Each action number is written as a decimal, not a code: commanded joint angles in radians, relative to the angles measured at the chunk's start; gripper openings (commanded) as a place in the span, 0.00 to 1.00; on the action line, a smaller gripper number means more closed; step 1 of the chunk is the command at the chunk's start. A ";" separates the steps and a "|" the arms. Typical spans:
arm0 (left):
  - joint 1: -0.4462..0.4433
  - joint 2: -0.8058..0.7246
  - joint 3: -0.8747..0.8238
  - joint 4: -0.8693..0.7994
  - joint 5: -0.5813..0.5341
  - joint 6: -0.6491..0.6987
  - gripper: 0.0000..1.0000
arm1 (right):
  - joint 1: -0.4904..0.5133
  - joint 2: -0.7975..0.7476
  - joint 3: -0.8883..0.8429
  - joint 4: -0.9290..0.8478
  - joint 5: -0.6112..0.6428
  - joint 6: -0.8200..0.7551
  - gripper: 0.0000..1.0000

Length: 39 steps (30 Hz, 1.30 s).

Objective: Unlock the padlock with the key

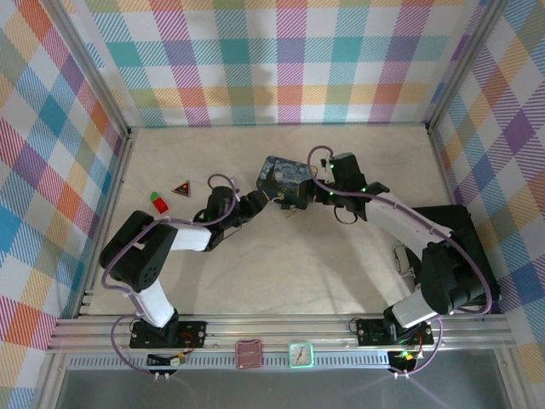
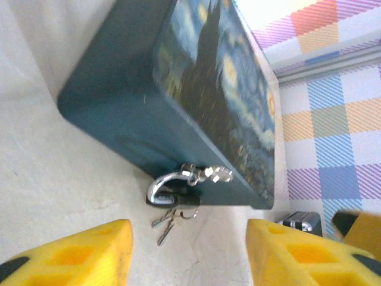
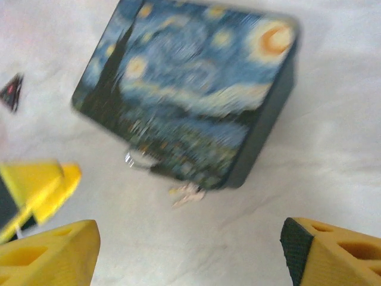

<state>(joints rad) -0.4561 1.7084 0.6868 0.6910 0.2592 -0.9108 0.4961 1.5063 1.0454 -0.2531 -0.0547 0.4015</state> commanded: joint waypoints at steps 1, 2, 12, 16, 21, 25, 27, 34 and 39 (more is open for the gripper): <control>0.066 -0.022 0.065 -0.150 0.008 0.066 0.56 | 0.087 0.049 -0.017 -0.028 -0.051 -0.027 0.80; 0.084 -0.016 0.082 -0.151 0.030 0.066 0.56 | 0.115 0.068 -0.011 -0.017 -0.038 -0.029 0.81; 0.164 0.009 0.219 -0.242 0.074 0.224 0.62 | 0.202 0.272 0.106 0.021 0.153 -0.015 0.83; 0.168 0.132 0.322 -0.183 0.139 0.200 0.63 | 0.202 0.337 0.136 0.042 0.213 -0.019 0.84; 0.162 0.236 0.335 -0.034 0.164 0.118 0.63 | 0.202 0.391 0.157 0.098 0.226 -0.029 0.85; 0.162 0.274 0.352 -0.023 0.189 0.120 0.63 | 0.203 0.440 0.172 0.120 0.250 -0.039 0.85; 0.155 0.297 0.368 -0.010 0.212 0.110 0.63 | 0.205 0.461 0.174 0.140 0.249 -0.042 0.85; 0.106 0.371 0.378 0.110 0.244 0.037 0.61 | 0.205 0.532 0.206 0.244 0.168 -0.101 0.85; 0.080 0.392 0.378 0.149 0.248 0.001 0.61 | 0.210 0.571 0.270 0.285 0.022 -0.107 0.83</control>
<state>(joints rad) -0.3607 2.0838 1.0462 0.7681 0.4759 -0.8764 0.6968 2.0407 1.2819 -0.0372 0.1009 0.3199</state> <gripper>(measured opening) 0.606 0.831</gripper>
